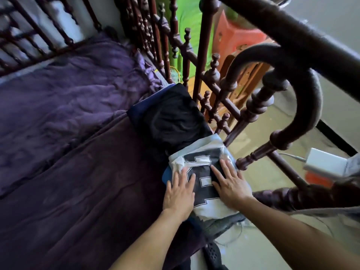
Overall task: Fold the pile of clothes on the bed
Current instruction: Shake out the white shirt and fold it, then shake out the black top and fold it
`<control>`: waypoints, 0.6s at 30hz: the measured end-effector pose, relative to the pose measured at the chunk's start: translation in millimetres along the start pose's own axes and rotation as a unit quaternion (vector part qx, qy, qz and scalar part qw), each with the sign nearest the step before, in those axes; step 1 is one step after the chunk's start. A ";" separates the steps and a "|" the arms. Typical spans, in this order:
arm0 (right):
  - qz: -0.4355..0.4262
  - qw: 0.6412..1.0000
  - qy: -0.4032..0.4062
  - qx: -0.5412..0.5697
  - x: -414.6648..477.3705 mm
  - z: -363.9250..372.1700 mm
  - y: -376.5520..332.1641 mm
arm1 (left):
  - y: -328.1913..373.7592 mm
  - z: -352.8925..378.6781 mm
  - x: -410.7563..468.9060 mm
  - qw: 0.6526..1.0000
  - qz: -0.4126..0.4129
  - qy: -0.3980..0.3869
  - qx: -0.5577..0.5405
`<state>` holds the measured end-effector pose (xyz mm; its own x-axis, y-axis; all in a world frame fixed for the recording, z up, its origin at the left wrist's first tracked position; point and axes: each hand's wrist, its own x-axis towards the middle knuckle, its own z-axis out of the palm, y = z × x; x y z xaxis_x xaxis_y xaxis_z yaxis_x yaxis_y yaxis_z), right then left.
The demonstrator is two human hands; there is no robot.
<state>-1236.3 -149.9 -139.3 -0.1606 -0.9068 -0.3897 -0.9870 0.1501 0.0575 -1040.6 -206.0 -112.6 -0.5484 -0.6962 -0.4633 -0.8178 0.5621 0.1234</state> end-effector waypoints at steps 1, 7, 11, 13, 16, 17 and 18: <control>-0.001 1.000 -0.004 -0.013 -3.8 -7.7 -4.5 | 0.2 -4.7 -13.4 1.000 -0.010 -0.016 -0.008; -0.137 0.987 0.017 -0.082 -36.3 -56.4 -46.7 | -16.4 -24.9 -116.6 0.994 -0.101 -0.023 -0.015; -0.238 0.968 0.029 -0.071 -61.2 -93.2 -104.1 | -45.6 -20.8 -201.3 0.978 -0.201 0.018 -0.058; -0.282 0.956 0.037 -0.067 -76.3 -110.3 -144.2 | -64.5 -15.5 -247.1 0.966 -0.246 0.040 -0.074; -0.363 0.927 0.064 -0.064 -103.5 -129.9 -216.7 | -97.0 -2.1 -319.5 0.941 -0.317 0.077 -0.090; -0.391 0.915 0.072 -0.064 -113.6 -134.1 -244.1 | -108.8 4.4 -344.5 0.931 -0.341 0.084 -0.098; -0.416 0.904 0.078 -0.063 -124.4 -137.8 -272.5 | -120.5 11.5 -369.0 0.921 -0.363 0.089 -0.107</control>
<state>-948.3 -132.3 20.2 0.6476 -0.7318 -0.2122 -0.7584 -0.6459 -0.0870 -737.7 -11.7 33.5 0.1527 -0.9267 -0.3434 -0.9856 -0.1683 0.0160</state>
